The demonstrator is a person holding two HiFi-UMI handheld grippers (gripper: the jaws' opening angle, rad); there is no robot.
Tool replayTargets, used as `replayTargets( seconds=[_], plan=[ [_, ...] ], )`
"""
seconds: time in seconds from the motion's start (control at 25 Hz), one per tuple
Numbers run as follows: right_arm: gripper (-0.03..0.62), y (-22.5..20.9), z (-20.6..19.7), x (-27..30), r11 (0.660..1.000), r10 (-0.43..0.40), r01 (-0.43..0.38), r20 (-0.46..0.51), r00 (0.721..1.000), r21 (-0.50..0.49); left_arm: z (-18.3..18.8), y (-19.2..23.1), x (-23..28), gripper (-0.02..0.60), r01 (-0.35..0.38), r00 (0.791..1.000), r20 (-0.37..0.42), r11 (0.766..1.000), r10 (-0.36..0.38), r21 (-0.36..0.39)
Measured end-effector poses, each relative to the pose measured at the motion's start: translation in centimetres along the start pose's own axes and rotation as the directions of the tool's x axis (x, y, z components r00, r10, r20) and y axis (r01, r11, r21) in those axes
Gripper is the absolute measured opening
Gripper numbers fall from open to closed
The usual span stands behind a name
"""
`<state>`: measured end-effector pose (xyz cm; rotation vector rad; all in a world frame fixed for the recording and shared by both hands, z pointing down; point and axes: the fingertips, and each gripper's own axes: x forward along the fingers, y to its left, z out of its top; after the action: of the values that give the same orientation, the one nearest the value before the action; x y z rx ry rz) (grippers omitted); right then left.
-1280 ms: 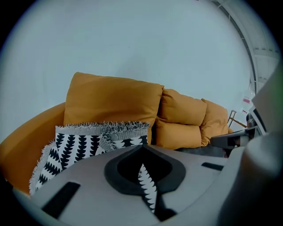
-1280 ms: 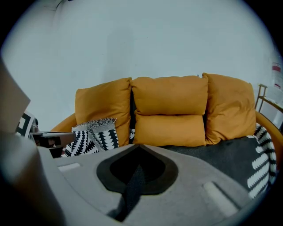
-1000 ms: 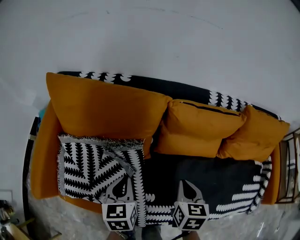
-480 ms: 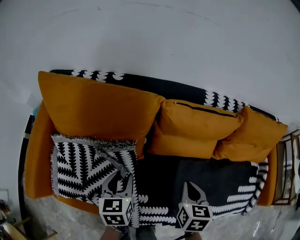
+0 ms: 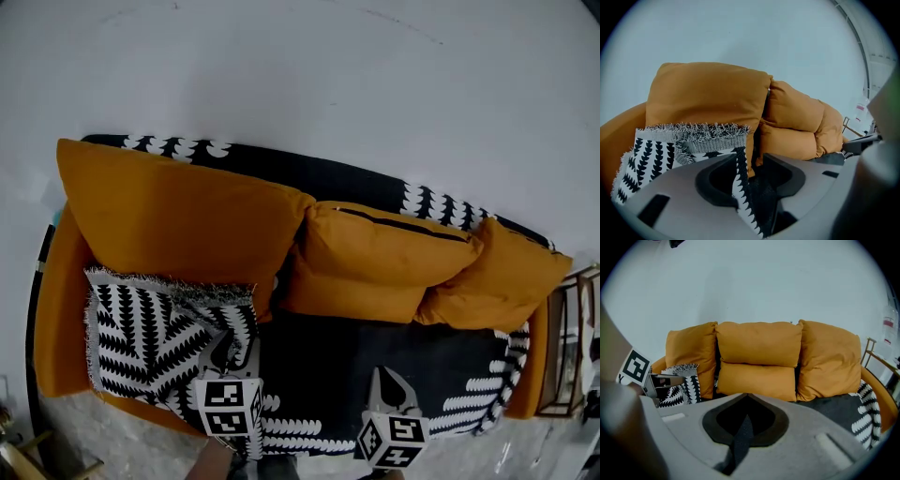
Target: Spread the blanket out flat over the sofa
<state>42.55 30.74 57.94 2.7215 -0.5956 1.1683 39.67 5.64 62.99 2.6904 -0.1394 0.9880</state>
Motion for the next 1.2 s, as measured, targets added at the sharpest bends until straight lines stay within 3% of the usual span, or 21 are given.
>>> replayTargets(
  seconds=[0.72,1.2],
  plan=[
    [0.005,-5.8,0.9,2.3,0.998,-0.060,0.060,-0.029,0.998,0.025,1.9,1.4,6.2,0.164,-0.143,0.990,0.013,0.990,0.143,-0.003],
    [0.005,-8.2,1.1,4.5,0.997,-0.064,0.067,-0.054,0.996,0.048,2.4,2.6,8.3,0.163,-0.261,0.965,0.030,0.965,0.260,0.014]
  ],
)
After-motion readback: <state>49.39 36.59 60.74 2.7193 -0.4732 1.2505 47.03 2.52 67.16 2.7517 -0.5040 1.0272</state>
